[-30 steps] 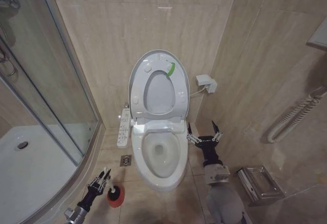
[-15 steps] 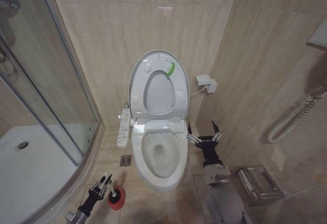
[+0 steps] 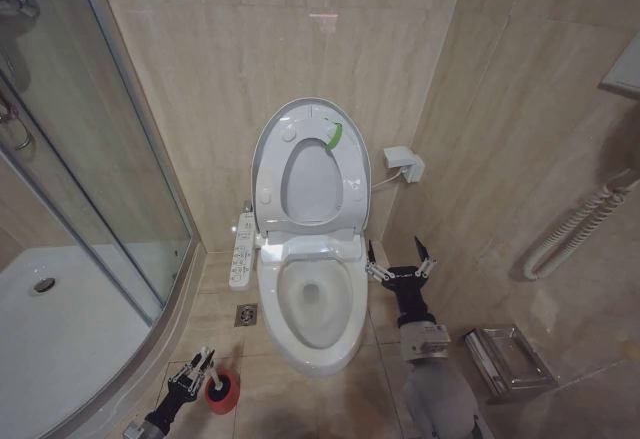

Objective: Open the toilet lid, clean the toilet bowl with a toilet brush, close the toilet lid, and flush.

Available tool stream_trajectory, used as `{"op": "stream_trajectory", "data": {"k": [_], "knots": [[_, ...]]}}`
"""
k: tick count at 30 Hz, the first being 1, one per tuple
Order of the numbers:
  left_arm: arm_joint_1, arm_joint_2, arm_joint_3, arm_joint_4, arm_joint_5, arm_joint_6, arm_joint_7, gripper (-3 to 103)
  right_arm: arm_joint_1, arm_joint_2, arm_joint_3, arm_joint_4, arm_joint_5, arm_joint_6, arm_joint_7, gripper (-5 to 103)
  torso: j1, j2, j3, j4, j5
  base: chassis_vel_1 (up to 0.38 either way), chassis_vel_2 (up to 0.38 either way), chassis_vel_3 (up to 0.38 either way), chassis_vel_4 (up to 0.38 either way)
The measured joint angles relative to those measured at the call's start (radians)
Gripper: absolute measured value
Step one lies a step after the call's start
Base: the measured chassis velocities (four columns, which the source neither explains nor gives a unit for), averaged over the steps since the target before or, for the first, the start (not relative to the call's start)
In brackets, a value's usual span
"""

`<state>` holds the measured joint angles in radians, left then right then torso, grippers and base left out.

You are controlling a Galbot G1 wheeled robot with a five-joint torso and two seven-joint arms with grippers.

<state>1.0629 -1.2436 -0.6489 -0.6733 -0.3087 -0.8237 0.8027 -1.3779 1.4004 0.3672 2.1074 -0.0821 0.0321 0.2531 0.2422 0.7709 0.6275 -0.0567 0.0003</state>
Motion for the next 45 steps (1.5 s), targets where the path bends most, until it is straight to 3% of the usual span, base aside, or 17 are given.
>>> {"op": "stream_trajectory", "data": {"k": [8,14,15,16,17,19,22,23,25,35,36,42,43,45], "knots": [[-0.011,0.002,0.008,0.064,0.024,-0.002,-0.027,20,0.0,0.0,0.0,0.0,0.0,0.0,0.0,100,0.0,0.0,0.0,0.0003,0.0006,0.0,0.0,0.0,0.0],[0.017,-0.002,0.026,0.049,0.023,-0.002,-0.039,20,0.0,0.0,0.0,0.0,0.0,0.0,0.0,100,0.0,0.0,0.0,0.0003,0.0004,0.0,0.0,0.0,0.0],[0.023,-0.004,0.03,0.048,0.024,0.007,-0.042,20,0.0,0.0,0.0,0.0,0.0,0.0,0.0,100,0.0,0.0,0.0,-0.0006,-0.0006,0.0,0.0,0.0,0.0],[0.032,-0.007,0.034,0.045,0.025,0.006,-0.042,20,0.0,0.0,0.0,0.0,0.0,-0.001,0.0,100,0.0,0.0,0.001,0.0021,-0.0033,0.0,0.0,0.0,0.0],[0.032,-0.007,0.034,0.045,0.025,0.006,-0.042,20,0.0,0.0,0.0,0.0,0.0,-0.001,0.0,100,0.0,0.0,0.001,0.0021,-0.0033,0.0,0.0,0.0,0.0],[0.036,-0.006,0.032,0.028,0.018,0.01,-0.049,20,0.0,0.0,0.0,0.0,0.0,0.0,0.0,100,0.0,0.0,0.0,-0.0007,-0.0001,0.0,0.0,0.0,0.0],[0.046,-0.007,0.036,0.013,0.01,0.01,-0.051,16,0.0,0.0,0.0,0.0,0.0,0.0,0.0,100,0.001,-0.001,0.001,0.0007,-0.0015,0.0,0.0,0.0,0.0],[0.049,-0.006,0.037,0.002,0.002,0.011,-0.052,16,0.0,0.0,0.0,0.0,0.0,0.0,0.0,100,0.001,0.0,0.0,-0.0004,-0.0014,0.0,0.0,0.0,0.0],[0.057,-0.005,0.038,-0.013,-0.008,0.011,-0.055,16,0.0,0.0,0.0,0.0,0.0,0.0,0.0,100,0.001,0.0,0.0,0.0005,-0.0006,0.0,0.0,0.0,0.0],[0.076,-0.005,0.041,-0.059,-0.004,0.011,-0.099,16,0.0,0.0,0.0,0.0,0.0,0.0,0.0,100,0.0,0.0,0.0,0.0002,-0.0004,0.0,0.0,0.0,0.0],[0.077,-0.005,0.041,-0.059,-0.004,0.015,-0.105,32,0.0,0.0,0.0,0.0,0.0,0.0,0.0,100,0.0,0.0,0.0,0.0002,-0.0004,0.0,0.0,0.0,0.0],[0.083,-0.004,0.042,-0.044,0.002,0.025,-0.116,32,0.0,0.0,0.0,0.0,0.0,0.0,0.0,100,0.0,0.0,0.0,0.0003,-0.0005,0.0,0.0,0.0,0.0],[0.089,-0.005,0.042,-0.05,0.002,0.027,-0.118,59,0.0,0.0,0.0,0.0,0.0,0.0,0.0,100,0.0,0.0,0.0,0.0002,-0.0004,0.0,0.0,0.0,0.0],[0.098,-0.006,0.042,-0.066,0.002,0.03,-0.121,59,0.0,0.0,0.0,0.0,0.0,0.0,0.0,100,0.0,0.0,0.0,0.0003,-0.0004,0.0,0.0,0.0,0.0]]}}
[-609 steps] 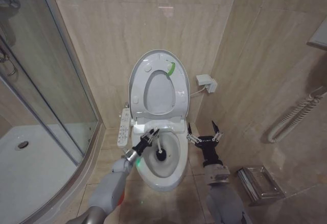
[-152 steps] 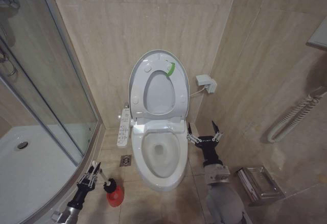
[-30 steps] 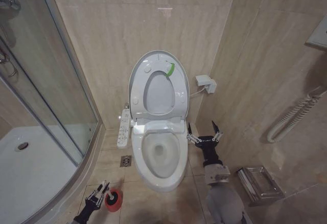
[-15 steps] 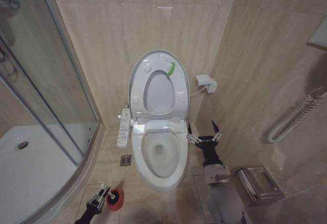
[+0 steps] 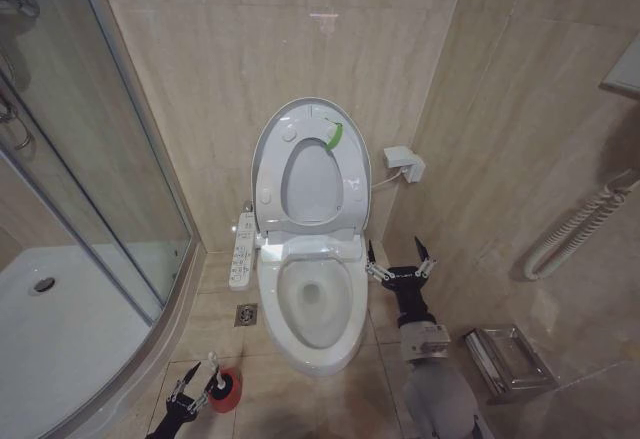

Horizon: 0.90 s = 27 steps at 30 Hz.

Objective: Open the toilet lid, clean the toilet bowl with a toilet brush, close the toilet lid, and flush.

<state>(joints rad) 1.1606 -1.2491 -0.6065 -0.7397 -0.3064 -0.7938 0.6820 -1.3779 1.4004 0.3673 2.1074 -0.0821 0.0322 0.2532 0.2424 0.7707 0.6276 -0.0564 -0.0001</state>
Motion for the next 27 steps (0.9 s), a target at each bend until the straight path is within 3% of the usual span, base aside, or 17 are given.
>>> {"op": "stream_trajectory", "data": {"k": [4,5,12,13,17,20,22,27], "knots": [[0.035,-0.003,0.007,-0.068,-0.004,0.006,-0.013,59,0.0,0.0,0.0,0.0,0.0,0.0,0.0,100,0.0,0.0,0.0,-0.0002,0.0001,0.0,0.0,0.0,0.0],[0.049,-0.005,0.01,-0.09,-0.011,0.006,-0.017,86,0.0,0.0,0.0,0.0,0.0,0.0,0.0,100,0.0,0.0,0.0,-0.0002,0.0002,0.0,0.0,0.0,0.0],[0.078,-0.015,0.013,-0.123,-0.018,-0.012,-0.038,86,0.0,0.0,0.0,0.0,0.0,0.0,0.0,100,0.0,0.0,0.0,-0.0001,0.0001,0.0,0.0,0.0,0.0],[0.082,-0.017,0.013,-0.129,-0.018,-0.015,-0.043,100,0.0,0.0,0.0,0.0,0.0,0.0,0.0,100,0.0,0.0,0.0,-0.0001,0.0001,0.0,0.0,0.0,0.0],[0.109,-0.02,0.016,-0.173,-0.017,-0.019,-0.084,100,0.0,0.0,0.0,0.0,0.0,0.0,0.0,100,0.0,0.0,0.0,-0.0001,0.0001,0.0,0.0,0.0,0.0],[0.138,-0.02,0.036,-0.245,-0.019,-0.017,-0.178,100,0.0,0.0,0.0,0.0,0.0,0.0,0.0,100,0.0,0.0,0.0,-0.0001,0.0001,0.0,0.0,0.0,0.0],[0.145,-0.02,0.041,-0.263,-0.021,-0.012,-0.202,100,0.0,0.0,0.0,0.0,0.0,0.0,0.0,100,0.0,0.0,0.0,-0.0001,0.0,0.0,0.0,0.0,0.0],[0.192,-0.018,0.063,-0.4,-0.02,0.055,-0.304,100,0.0,0.0,0.0,0.0,0.0,0.0,0.0,100,0.0,0.0,0.0,-0.0001,0.0001,0.0,0.0,0.0,0.0]]}}
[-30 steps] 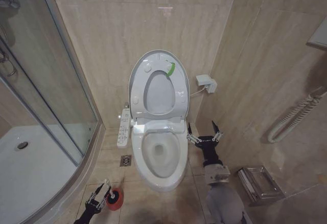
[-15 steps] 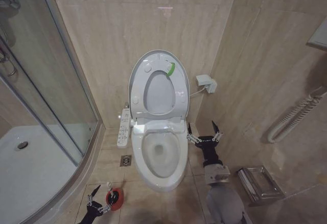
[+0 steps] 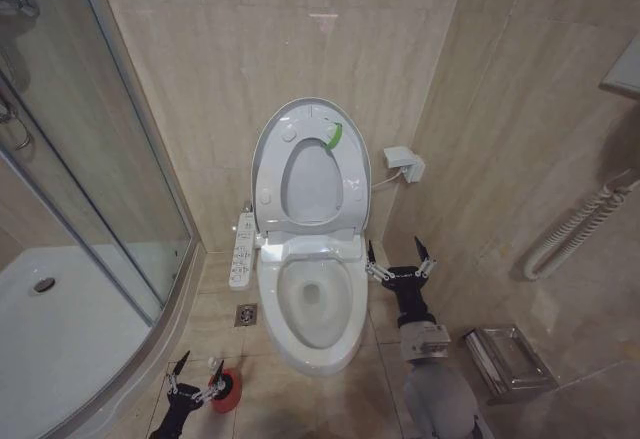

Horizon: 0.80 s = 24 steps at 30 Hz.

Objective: Open the toilet lid, clean the toilet bowl with a toilet brush, close the toilet lid, and flush.

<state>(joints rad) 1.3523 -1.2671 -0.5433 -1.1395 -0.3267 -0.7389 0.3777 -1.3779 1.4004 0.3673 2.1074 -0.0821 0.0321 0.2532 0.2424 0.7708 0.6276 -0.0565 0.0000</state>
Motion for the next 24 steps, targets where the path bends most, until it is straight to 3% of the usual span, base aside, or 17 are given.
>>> {"op": "stream_trajectory", "data": {"k": [10,19,21,22,24], "knots": [[0.103,-0.002,0.034,-0.232,0.07,0.135,-0.167,100,0.0,0.0,0.0,0.0,0.0,0.0,0.0,100,0.0,0.0,0.0,-0.0001,0.0,0.0,0.0,0.0,0.0],[0.184,0.014,0.035,-0.429,0.103,0.234,-0.249,100,0.0,0.0,0.0,0.0,0.0,0.0,0.0,100,0.0,0.0,0.0,0.0,0.0,0.0,0.0,0.0,0.0],[0.212,0.024,0.031,-0.505,0.116,0.288,-0.267,100,0.0,0.0,0.0,0.0,0.0,0.0,0.0,100,0.0,0.0,0.0,0.0001,0.0001,0.0,0.0,0.0,0.0],[0.212,0.024,0.031,-0.505,0.116,0.288,-0.267,100,0.0,0.0,0.0,0.0,0.0,0.0,0.0,100,0.0,0.0,0.0,0.0001,0.0001,0.0,0.0,0.0,0.0],[0.239,0.033,0.031,-0.585,0.122,0.352,-0.295,100,0.0,0.0,0.0,0.0,0.0,0.0,0.0,100,0.0,0.0,0.0,0.0002,0.0,0.0,0.0,0.0,0.0]]}}
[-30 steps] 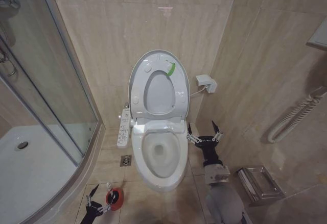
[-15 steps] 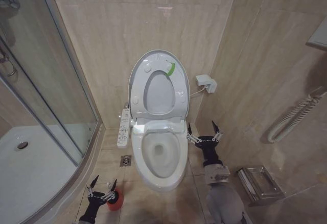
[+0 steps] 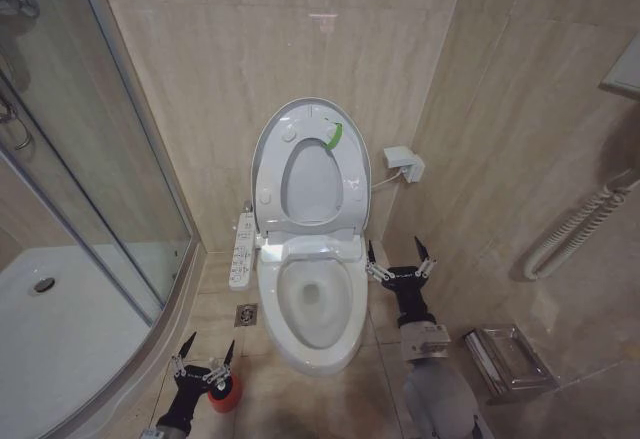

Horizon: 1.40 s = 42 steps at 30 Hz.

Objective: Open the toilet lid, clean the toilet bowl with a toilet brush, close the toilet lid, and flush.

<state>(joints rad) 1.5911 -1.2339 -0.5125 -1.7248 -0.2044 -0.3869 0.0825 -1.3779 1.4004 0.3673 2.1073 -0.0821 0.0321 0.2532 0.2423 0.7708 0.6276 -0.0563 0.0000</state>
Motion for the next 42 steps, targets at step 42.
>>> {"op": "stream_trajectory", "data": {"k": [42], "knots": [[-0.289,-0.087,-0.006,-0.07,-0.176,0.216,-0.007,100,0.0,0.0,0.0,0.0,0.0,0.0,0.0,100,0.0,0.0,0.0,-0.0001,0.0001,0.0,0.0,0.0,0.0]]}}
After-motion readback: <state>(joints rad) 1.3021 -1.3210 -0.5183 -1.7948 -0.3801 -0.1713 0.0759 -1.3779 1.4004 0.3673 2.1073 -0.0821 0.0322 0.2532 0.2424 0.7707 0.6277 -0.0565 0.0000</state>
